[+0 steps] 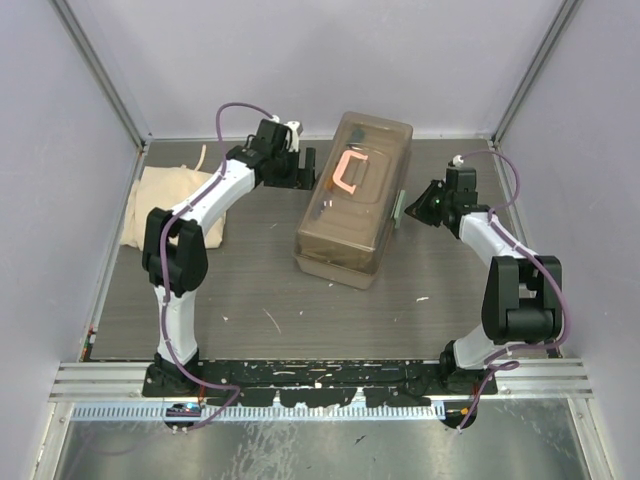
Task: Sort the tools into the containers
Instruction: Close the storage box at the center of the board.
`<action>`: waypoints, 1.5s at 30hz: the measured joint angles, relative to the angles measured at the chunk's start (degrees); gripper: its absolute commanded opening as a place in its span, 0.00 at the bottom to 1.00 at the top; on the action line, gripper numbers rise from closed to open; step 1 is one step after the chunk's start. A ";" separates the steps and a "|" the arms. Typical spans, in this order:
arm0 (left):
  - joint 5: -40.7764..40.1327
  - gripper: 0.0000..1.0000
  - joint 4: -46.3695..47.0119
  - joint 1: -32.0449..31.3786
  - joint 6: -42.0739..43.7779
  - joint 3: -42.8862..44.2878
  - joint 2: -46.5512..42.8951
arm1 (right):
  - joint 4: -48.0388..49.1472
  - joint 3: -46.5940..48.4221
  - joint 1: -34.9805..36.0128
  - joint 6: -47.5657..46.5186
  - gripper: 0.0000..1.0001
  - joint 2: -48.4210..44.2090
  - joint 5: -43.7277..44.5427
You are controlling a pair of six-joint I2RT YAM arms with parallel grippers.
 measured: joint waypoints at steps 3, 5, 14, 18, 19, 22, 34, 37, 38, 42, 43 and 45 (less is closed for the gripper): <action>-0.50 0.88 -0.02 -0.33 0.68 0.22 0.00 | -1.64 1.49 0.85 -0.94 0.08 1.03 1.03; -1.01 0.88 -0.07 -0.50 1.05 0.22 0.00 | -2.29 2.16 1.53 -1.57 0.08 1.66 2.01; -1.79 0.85 -0.07 -1.44 1.84 0.46 0.37 | -2.58 2.19 2.21 -1.84 0.06 2.29 3.08; -2.03 0.85 -0.11 -1.81 2.62 0.50 0.94 | -0.44 0.79 2.23 -1.14 0.05 2.29 2.89; -2.10 0.85 -0.11 -1.88 2.73 0.50 1.09 | 0.20 0.37 2.23 -0.81 0.04 2.29 2.71; -2.34 0.85 -0.17 -1.99 3.06 0.74 1.16 | 1.97 -0.66 2.25 0.31 0.04 2.29 0.85; -4.37 0.86 -1.84 -2.51 5.01 3.23 2.43 | 5.31 -4.04 2.62 0.92 0.04 2.29 -0.39; -5.55 0.86 -1.90 -2.80 5.11 3.23 2.43 | 3.23 -4.02 3.10 0.48 0.05 1.20 1.79; -5.66 0.86 -1.90 -2.86 5.01 3.23 2.43 | 2.36 -4.02 3.15 0.39 0.06 0.37 2.49; -5.90 0.87 -1.88 -2.89 3.98 3.23 2.05 | -1.16 -4.02 3.06 -0.70 0.09 -5.25 6.91; -5.95 0.87 -1.90 -2.84 3.76 3.21 1.81 | -2.03 -4.02 2.99 -1.14 0.11 -6.99 8.28; -6.08 0.90 -1.90 -2.60 3.48 3.15 0.90 | -3.67 -4.02 2.91 -2.25 0.19 -10.25 10.88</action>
